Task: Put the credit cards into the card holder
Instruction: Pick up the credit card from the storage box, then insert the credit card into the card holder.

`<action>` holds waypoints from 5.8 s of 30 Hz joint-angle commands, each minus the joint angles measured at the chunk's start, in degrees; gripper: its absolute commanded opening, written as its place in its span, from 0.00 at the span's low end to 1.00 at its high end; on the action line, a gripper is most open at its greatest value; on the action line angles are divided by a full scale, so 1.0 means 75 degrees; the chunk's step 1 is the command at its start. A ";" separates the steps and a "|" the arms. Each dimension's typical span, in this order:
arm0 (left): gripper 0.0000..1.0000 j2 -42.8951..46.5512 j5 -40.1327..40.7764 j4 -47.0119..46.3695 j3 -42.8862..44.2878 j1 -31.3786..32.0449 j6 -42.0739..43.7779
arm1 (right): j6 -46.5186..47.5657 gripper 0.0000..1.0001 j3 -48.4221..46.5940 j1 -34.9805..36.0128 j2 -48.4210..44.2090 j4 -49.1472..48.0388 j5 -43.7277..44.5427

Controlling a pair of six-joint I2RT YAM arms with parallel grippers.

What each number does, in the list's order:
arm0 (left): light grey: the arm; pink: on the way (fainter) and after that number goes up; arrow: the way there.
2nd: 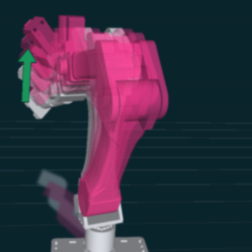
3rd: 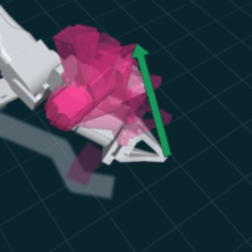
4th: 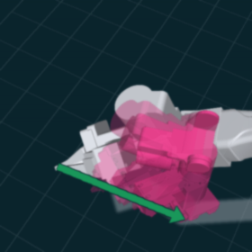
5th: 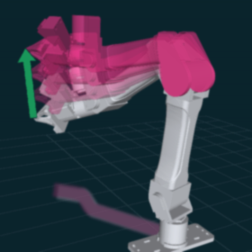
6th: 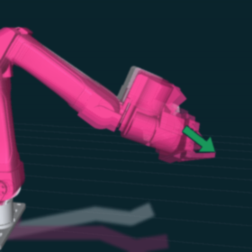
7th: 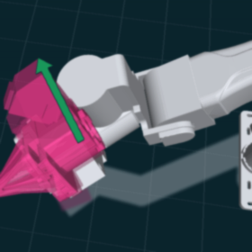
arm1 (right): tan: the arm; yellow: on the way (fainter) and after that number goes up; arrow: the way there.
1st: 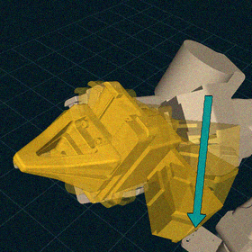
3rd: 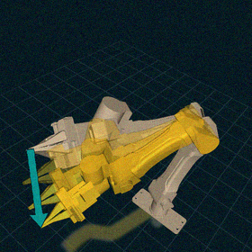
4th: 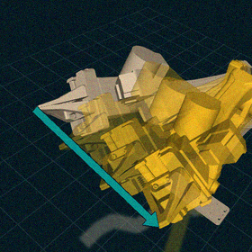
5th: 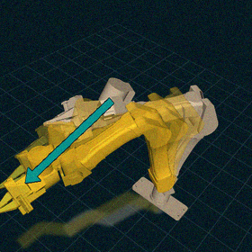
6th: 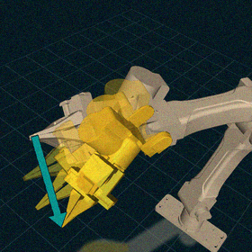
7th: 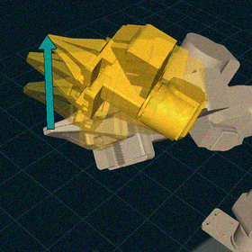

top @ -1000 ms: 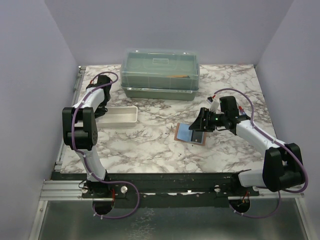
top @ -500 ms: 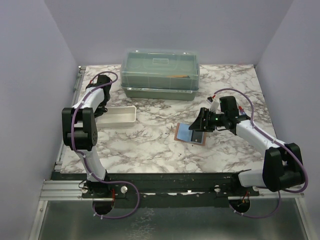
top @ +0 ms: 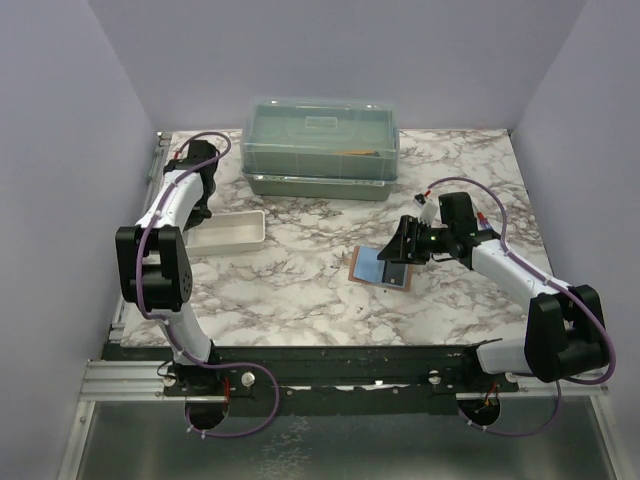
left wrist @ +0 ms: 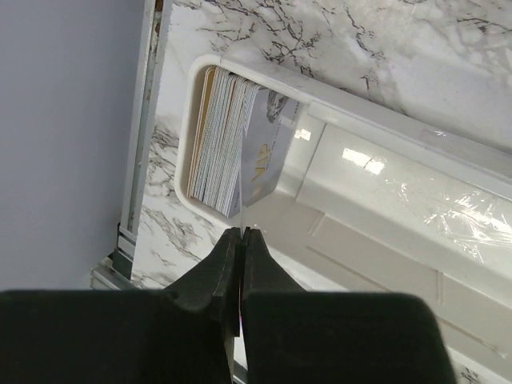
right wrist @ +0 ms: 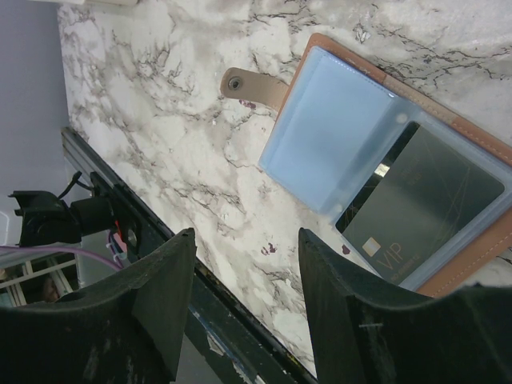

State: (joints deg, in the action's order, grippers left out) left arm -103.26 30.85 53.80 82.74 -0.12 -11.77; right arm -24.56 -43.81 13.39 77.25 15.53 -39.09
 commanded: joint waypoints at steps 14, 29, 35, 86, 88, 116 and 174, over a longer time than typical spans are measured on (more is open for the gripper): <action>0.00 0.2772 -0.8627 -0.5107 -0.1550 0.2458 -0.2351 | -0.0181 0.57 -0.0107 -0.0032 -0.0170 0.0402 0.0135; 0.00 0.1525 -1.0804 -1.5699 -0.5435 0.3769 -0.7840 | -0.4644 0.68 0.2815 -0.0087 -0.3276 -0.5584 -0.1446; 0.00 0.0871 -1.0886 -1.7603 -0.5780 0.4105 -0.9018 | -0.4875 0.61 0.2667 -0.0089 -0.2905 -0.6002 -0.1424; 0.52 -0.0540 -0.9340 -0.8052 -0.2970 0.4870 -0.4179 | -0.3188 0.00 0.3588 -0.1529 -0.0558 -0.4228 -0.1149; 0.50 -0.0813 -0.9153 -0.7612 -0.2649 0.4992 -0.3959 | -0.3172 0.00 0.3553 -0.1557 -0.0166 -0.4521 -0.1223; 0.45 -0.2013 -0.5590 -0.4478 -0.1341 0.5487 -0.2539 | -0.1295 0.00 0.2062 -0.1638 0.0496 -0.2129 -0.0075; 0.75 -0.1887 -0.4510 -0.3678 -0.0415 0.5906 -0.2325 | -0.1129 0.00 0.1612 -0.1514 0.1020 -0.2179 -0.0815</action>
State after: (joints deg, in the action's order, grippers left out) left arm -113.38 -5.43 24.25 79.35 42.59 -30.17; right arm -32.95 -30.11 1.45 83.09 0.54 -43.44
